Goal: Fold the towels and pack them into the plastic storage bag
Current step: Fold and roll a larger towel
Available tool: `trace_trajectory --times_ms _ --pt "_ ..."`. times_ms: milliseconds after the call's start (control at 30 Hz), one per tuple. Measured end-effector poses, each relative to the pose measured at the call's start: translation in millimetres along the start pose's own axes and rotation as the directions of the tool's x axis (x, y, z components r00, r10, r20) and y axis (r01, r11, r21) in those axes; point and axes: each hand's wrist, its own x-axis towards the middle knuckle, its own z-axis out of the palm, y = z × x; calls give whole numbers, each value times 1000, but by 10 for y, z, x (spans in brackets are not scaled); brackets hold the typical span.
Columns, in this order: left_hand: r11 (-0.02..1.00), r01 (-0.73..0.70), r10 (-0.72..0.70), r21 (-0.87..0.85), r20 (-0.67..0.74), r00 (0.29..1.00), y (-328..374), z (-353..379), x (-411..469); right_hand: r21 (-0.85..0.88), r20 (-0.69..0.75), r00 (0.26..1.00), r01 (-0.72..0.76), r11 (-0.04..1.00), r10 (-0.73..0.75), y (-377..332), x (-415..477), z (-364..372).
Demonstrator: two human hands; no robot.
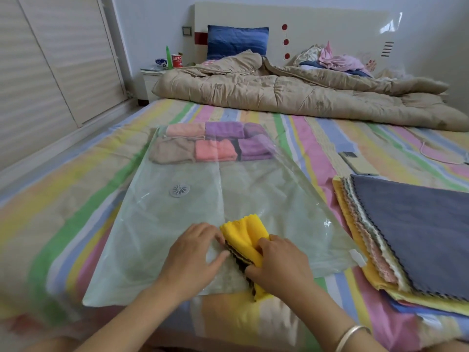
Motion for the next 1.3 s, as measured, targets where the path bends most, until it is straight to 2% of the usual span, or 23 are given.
trace_trajectory --times_ms 100,267,500,600,667,767,800,833,867,900,933,967,1000,1033,1067,1100,1167,1200,1233,1300 --pt "985 -162 149 64 167 975 -27 -22 -124 2 -19 1000 18 1000 -18 22 -18 -20" --pt "953 -252 202 170 267 942 -139 -42 -165 -2 -22 1000 16 1000 -16 22 -33 -20" --pt "832 -461 374 309 301 877 -77 -38 -271 -165 -121 992 -58 985 38 -216 -122 185" --pt "794 -501 430 343 266 863 -73 -27 -337 -193 -141 988 -90 977 63 -244 -82 260" --pt "770 -526 463 362 251 850 -64 -45 -360 -204 -131 991 -60 977 34 -204 -77 251" --pt "766 -536 474 356 250 844 -62 -112 -368 -164 -83 997 -5 986 -8 -73 -81 157" --pt "770 -526 463 361 249 850 -54 -154 -365 -92 -83 997 -8 996 1 -18 -83 103" --pt "780 -505 450 370 230 863 -56 -186 -357 61 -85 996 -21 998 26 53 -90 42" --pt "805 -462 419 371 196 887 -47 -221 -348 300 -72 996 -30 953 54 124 -113 -14" --pt "844 -401 378 356 136 916 -48 -251 -334 573 -28 999 -20 819 45 168 -164 -72" --pt "898 -314 310 309 65 949 -16 -291 -310 771 -19 1000 22 637 -12 199 -226 -115" --pt "945 -222 232 242 -13 973 1 -327 -283 871 -37 994 82 484 -102 207 -302 -165" --pt "977 -130 144 168 -72 987 19 -371 -242 904 -59 976 142 403 -211 206 -370 -204" --pt "993 -62 75 103 -126 989 20 -405 -194 907 -65 945 190 376 -320 189 -427 -228" --pt "999 4 3 40 -159 987 32 -460 -138 879 -40 916 223 422 -400 164 -456 -229" --pt "997 63 -68 -36 -167 984 38 -517 -79 799 -3 905 258 543 -425 154 -443 -198" --pt "971 138 -169 -193 -149 974 78 -642 24 488 18 942 285 825 -336 158 -357 -145" --pt "959 144 -182 -244 -144 973 111 -704 64 359 2 964 247 900 -265 142 -316 -132" --pt "952 134 -176 -276 -133 975 147 -760 102 330 -21 981 191 924 -195 101 -288 -131" --pt "946 92 -134 -311 -117 984 284 -870 167 394 -59 998 36 919 -14 2 -141 -167"
